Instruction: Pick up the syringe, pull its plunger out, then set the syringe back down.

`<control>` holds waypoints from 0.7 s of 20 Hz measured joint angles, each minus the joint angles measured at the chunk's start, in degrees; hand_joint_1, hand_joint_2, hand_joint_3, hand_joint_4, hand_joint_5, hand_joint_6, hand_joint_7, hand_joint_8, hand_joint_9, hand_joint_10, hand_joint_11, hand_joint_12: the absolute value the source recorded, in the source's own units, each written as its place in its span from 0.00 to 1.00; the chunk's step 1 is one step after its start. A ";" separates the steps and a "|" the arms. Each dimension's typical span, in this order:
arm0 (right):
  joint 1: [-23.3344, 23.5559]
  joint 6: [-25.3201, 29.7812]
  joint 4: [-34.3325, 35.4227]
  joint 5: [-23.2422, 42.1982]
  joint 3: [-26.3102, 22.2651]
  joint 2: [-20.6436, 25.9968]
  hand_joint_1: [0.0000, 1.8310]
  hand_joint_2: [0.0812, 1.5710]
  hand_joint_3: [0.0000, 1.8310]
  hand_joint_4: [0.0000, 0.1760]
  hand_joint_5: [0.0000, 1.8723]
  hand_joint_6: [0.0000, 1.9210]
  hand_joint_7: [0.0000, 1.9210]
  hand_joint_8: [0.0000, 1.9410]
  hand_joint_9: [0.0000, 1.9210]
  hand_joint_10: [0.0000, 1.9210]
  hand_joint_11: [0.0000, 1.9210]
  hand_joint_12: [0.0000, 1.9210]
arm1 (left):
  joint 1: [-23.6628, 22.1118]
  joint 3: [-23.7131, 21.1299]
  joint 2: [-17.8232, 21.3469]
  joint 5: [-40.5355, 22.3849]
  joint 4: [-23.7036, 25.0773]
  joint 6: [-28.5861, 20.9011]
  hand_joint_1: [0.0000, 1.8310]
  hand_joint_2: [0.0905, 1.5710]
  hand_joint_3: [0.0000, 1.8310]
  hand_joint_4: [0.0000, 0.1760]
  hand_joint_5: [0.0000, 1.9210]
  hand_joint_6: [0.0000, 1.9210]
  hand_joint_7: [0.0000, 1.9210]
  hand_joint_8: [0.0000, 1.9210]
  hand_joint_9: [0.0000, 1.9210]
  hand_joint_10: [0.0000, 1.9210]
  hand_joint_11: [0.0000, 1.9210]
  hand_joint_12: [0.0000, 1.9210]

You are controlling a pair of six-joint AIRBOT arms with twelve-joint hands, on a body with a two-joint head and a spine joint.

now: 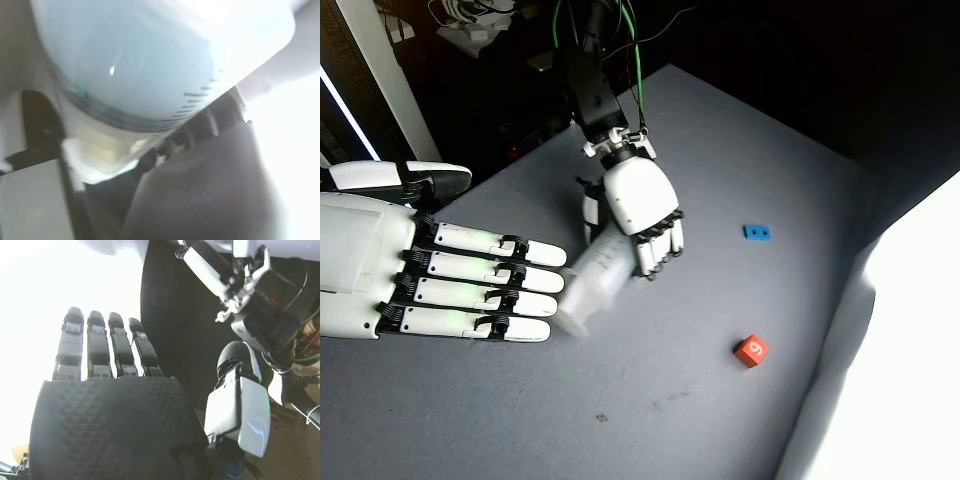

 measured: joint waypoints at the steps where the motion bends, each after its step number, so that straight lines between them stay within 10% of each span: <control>1: 0.72 -0.70 0.09 -0.94 0.22 -0.37 0.00 0.62 0.00 0.00 0.01 0.00 0.01 0.00 0.00 0.00 0.00 0.00 | -0.66 -0.83 0.76 0.09 -0.66 0.46 0.65 0.74 0.00 0.00 0.46 0.56 0.42 0.70 0.39 0.56 0.25 0.77; 8: 3.21 0.48 -0.13 -4.24 0.81 -1.38 0.06 0.59 0.00 0.00 0.00 0.00 0.00 0.00 0.01 0.00 0.01 0.01 | -7.26 -4.44 6.08 -0.74 -6.16 7.13 0.65 0.74 0.00 0.00 0.46 0.55 0.44 0.68 0.41 0.52 0.25 0.76; 9: 3.21 0.48 -0.11 -4.24 1.46 -1.99 0.24 0.58 0.00 0.00 0.00 0.00 0.02 0.01 0.02 0.01 0.03 0.02 | -8.22 -4.92 6.73 -0.70 -6.78 7.87 0.65 0.74 0.00 0.02 0.46 0.56 0.44 0.67 0.41 0.51 0.26 0.74; 10: 3.43 0.46 0.50 -4.15 2.12 -2.75 0.52 0.54 0.00 0.00 0.04 0.00 0.09 0.01 0.09 0.01 0.00 0.24 | -9.38 -5.22 7.19 -0.52 -8.11 9.49 0.65 0.74 0.00 0.00 0.46 0.54 0.44 0.69 0.41 0.52 0.26 0.73; 14: 4.48 0.61 2.32 -4.15 4.52 -4.92 0.59 0.56 0.01 0.00 0.05 0.00 0.10 0.00 0.12 0.01 0.00 0.33 | -12.35 -6.10 8.35 -0.33 -11.45 12.96 0.65 0.74 0.00 0.00 0.46 0.53 0.44 0.71 0.40 0.55 0.25 0.75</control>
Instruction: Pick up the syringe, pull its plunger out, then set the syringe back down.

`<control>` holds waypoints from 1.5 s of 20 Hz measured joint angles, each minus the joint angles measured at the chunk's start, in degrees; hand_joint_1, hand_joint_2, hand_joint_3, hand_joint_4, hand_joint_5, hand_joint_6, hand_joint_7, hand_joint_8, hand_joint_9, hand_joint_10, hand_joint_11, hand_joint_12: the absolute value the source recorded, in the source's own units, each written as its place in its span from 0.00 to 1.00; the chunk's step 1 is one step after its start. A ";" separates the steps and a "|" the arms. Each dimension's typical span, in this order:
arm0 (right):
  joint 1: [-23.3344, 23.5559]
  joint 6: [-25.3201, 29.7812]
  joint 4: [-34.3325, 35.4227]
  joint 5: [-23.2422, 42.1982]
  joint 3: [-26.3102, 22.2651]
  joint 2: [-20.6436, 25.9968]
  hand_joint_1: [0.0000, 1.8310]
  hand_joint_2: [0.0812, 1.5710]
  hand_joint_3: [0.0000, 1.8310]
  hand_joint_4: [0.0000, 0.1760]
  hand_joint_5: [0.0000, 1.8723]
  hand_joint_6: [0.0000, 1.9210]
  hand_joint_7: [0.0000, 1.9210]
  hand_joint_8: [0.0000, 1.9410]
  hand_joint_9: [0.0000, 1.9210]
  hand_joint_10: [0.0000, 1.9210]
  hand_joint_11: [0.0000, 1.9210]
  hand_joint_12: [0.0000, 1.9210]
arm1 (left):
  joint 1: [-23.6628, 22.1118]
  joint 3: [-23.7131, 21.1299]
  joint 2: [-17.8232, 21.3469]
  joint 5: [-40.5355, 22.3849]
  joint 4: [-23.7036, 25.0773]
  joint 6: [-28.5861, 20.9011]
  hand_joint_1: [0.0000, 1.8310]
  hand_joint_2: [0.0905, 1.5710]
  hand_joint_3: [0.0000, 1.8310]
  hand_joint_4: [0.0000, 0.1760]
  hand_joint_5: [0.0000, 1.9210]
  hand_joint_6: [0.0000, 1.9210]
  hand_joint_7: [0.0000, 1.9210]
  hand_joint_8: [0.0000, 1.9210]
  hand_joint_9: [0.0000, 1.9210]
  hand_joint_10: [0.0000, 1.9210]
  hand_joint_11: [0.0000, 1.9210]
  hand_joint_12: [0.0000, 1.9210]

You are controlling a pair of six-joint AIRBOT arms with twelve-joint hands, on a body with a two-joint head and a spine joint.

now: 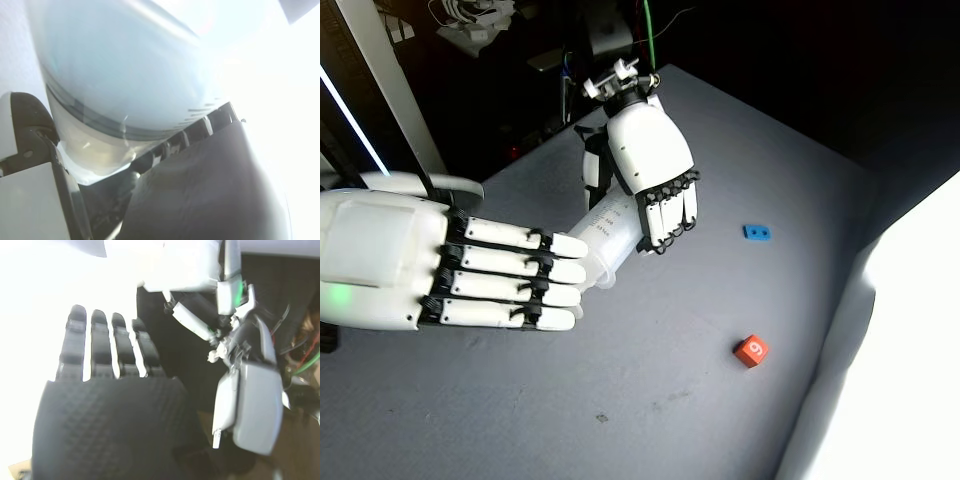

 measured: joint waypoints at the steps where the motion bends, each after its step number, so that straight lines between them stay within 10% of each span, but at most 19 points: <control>1: 0.37 0.44 0.07 0.37 0.57 -0.57 0.57 0.57 0.01 0.00 0.05 0.00 0.11 0.00 0.13 0.01 0.00 0.37 | -0.90 -0.39 0.17 0.00 -1.01 1.07 0.65 0.74 0.00 0.00 0.46 0.53 0.43 0.71 0.40 0.55 0.26 0.75; 28: 1.40 1.16 2.75 4.07 9.11 -9.97 0.58 0.73 0.00 0.00 0.36 0.05 0.40 0.05 0.38 0.07 0.07 0.61 | -3.54 -0.74 0.52 -0.33 -3.04 3.08 0.64 0.75 0.00 0.00 0.45 0.57 0.42 0.72 0.38 0.57 0.22 0.77; 29: 1.01 1.16 2.73 4.79 9.11 -9.94 0.63 0.74 0.00 0.00 0.41 0.55 0.45 0.47 0.44 0.13 0.13 0.67 | -3.54 -0.74 0.52 -0.24 -3.08 3.08 0.64 0.75 0.00 0.00 0.46 0.56 0.42 0.71 0.38 0.57 0.21 0.78; 30: 0.59 1.18 2.78 5.38 9.11 -9.92 0.72 0.73 0.01 0.00 0.40 0.69 0.47 0.58 0.42 0.58 0.21 0.67 | -3.54 -0.74 0.52 -0.04 -3.21 3.17 0.64 0.75 0.00 0.00 0.45 0.57 0.41 0.71 0.37 0.56 0.21 0.78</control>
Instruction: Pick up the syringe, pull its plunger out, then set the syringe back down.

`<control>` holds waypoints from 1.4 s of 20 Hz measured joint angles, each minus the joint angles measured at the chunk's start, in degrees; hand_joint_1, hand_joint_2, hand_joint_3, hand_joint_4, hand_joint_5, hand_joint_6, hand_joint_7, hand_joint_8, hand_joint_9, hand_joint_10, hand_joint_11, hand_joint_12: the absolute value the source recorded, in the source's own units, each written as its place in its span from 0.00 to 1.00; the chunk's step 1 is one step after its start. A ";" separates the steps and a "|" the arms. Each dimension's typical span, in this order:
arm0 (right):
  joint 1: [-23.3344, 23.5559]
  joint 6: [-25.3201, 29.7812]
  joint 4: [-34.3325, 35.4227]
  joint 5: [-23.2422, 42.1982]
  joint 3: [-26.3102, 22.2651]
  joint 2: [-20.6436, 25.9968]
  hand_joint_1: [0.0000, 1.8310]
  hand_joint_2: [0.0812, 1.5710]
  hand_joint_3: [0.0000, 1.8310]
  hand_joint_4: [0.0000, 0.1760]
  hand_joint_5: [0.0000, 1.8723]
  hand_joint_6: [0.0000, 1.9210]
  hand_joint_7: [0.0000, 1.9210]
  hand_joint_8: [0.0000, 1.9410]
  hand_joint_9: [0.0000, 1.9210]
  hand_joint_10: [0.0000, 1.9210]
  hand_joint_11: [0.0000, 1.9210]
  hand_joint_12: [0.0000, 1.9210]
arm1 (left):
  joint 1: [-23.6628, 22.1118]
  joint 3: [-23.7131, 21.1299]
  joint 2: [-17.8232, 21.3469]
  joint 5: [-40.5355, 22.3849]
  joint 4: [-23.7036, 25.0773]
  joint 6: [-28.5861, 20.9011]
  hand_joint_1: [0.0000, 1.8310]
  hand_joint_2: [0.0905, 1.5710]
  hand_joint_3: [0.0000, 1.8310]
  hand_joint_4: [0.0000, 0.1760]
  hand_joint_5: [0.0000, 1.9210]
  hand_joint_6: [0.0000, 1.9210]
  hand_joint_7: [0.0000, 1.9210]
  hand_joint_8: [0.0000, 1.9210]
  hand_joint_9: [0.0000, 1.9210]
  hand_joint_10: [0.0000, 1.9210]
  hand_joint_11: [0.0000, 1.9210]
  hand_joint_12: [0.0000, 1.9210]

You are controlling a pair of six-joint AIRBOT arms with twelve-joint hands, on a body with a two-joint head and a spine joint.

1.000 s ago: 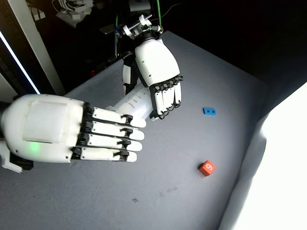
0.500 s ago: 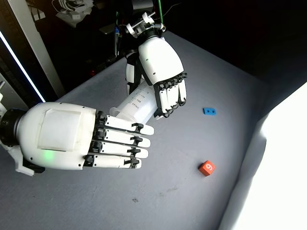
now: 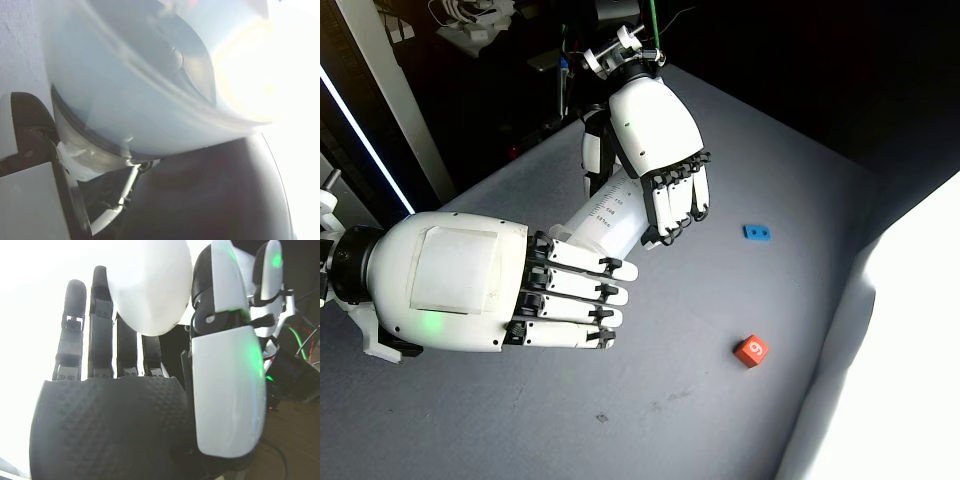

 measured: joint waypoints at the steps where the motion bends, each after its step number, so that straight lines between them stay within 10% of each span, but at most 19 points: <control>1: 0.00 0.46 0.42 0.13 0.00 0.04 0.72 0.73 0.01 0.00 0.40 0.69 0.47 0.58 0.42 0.58 0.21 0.67 | 0.00 -0.02 0.00 0.42 -0.07 0.00 0.64 0.75 0.00 0.00 0.45 0.57 0.41 0.71 0.37 0.56 0.21 0.78; 28: -1.62 1.44 0.09 -3.76 -7.43 14.91 0.74 0.74 0.00 0.00 0.40 0.71 0.47 0.57 0.39 0.68 0.20 0.67 | -0.83 -0.90 -0.44 3.96 -0.44 -0.72 0.65 0.75 0.00 0.00 0.46 0.55 0.41 0.72 0.37 0.57 0.22 0.78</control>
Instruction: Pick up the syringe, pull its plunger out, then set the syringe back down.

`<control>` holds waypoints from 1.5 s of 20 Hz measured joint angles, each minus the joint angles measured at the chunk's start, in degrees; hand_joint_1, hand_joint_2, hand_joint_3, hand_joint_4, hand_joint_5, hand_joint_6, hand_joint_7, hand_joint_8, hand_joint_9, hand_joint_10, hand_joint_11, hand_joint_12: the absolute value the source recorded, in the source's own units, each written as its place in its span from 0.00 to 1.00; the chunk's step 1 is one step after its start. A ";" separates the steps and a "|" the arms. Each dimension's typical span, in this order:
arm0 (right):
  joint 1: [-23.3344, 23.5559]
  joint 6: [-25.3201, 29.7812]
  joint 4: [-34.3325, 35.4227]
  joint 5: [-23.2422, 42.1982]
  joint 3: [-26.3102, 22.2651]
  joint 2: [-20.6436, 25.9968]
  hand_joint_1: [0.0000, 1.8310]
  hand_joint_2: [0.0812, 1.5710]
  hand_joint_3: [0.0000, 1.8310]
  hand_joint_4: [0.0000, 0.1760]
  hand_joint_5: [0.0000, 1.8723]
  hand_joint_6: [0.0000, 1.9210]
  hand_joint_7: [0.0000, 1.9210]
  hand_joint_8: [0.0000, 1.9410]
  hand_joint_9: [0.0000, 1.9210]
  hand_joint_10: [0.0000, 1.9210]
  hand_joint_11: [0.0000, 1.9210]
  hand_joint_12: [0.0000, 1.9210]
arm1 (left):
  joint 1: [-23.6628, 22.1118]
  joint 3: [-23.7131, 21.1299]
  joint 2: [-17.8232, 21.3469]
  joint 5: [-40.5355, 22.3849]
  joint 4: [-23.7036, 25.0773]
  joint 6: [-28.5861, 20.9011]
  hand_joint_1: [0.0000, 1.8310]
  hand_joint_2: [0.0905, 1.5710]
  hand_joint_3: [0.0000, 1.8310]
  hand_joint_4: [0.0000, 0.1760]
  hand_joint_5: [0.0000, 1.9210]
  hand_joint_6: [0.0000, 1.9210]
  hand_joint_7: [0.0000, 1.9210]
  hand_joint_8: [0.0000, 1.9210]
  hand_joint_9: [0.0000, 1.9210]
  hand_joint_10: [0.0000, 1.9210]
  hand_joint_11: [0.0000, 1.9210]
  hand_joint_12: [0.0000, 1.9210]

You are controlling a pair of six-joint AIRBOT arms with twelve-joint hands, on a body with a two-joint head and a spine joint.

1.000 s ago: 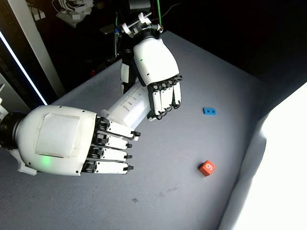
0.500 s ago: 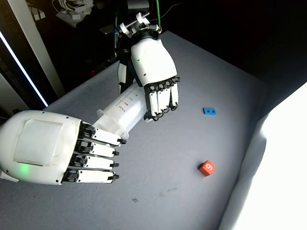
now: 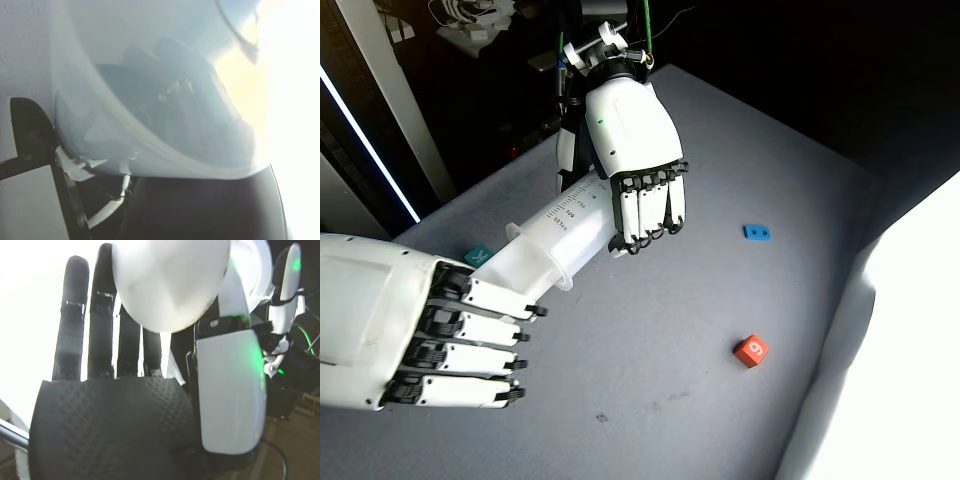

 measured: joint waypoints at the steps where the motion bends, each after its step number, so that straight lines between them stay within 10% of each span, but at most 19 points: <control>1: -0.02 0.15 0.04 -0.28 -0.42 0.94 0.74 0.73 0.00 0.00 0.41 0.70 0.48 0.56 0.40 0.67 0.21 0.66 | 0.00 0.00 -0.11 0.02 0.02 -0.07 0.64 0.75 0.00 0.00 0.45 0.56 0.40 0.73 0.37 0.57 0.22 0.78; 20: 0.46 1.90 -0.48 -4.24 -1.90 7.82 0.74 0.74 0.00 0.00 0.40 0.71 0.47 0.58 0.39 0.69 0.20 0.67 | -0.04 0.00 -0.09 -2.01 0.26 0.04 0.64 0.75 0.00 0.00 0.46 0.56 0.40 0.74 0.36 0.58 0.21 0.79; 21: 0.46 1.90 -0.48 -4.26 -1.90 7.74 0.65 0.78 0.00 0.00 0.37 0.75 0.42 0.64 0.32 0.55 0.14 0.71 | -0.04 0.00 -0.09 -2.16 0.24 0.11 0.65 0.75 0.00 0.00 0.45 0.56 0.41 0.73 0.36 0.57 0.21 0.78; 22: 0.46 1.88 -0.46 -4.28 -1.90 7.67 0.58 0.71 0.00 0.00 0.30 0.38 0.34 0.36 0.27 0.38 0.09 0.65 | -0.04 0.00 -0.09 -2.32 0.26 0.24 0.65 0.75 0.00 0.00 0.46 0.55 0.42 0.72 0.37 0.56 0.22 0.77; 24: 0.42 1.60 -0.57 -4.42 -1.88 7.61 0.48 0.68 0.00 0.00 0.22 0.06 0.26 0.05 0.22 0.10 0.02 0.54 | -0.04 0.00 -0.09 -3.17 0.39 0.33 0.65 0.74 0.00 0.00 0.46 0.54 0.41 0.73 0.37 0.56 0.21 0.77; 30: 0.39 1.60 -0.50 -4.68 -1.84 7.50 0.42 0.62 0.00 0.00 0.09 0.00 0.14 0.00 0.15 0.00 0.00 0.40 | -0.04 0.31 0.57 -7.30 0.33 1.09 0.65 0.74 0.00 0.00 0.47 0.52 0.41 0.74 0.37 0.56 0.20 0.78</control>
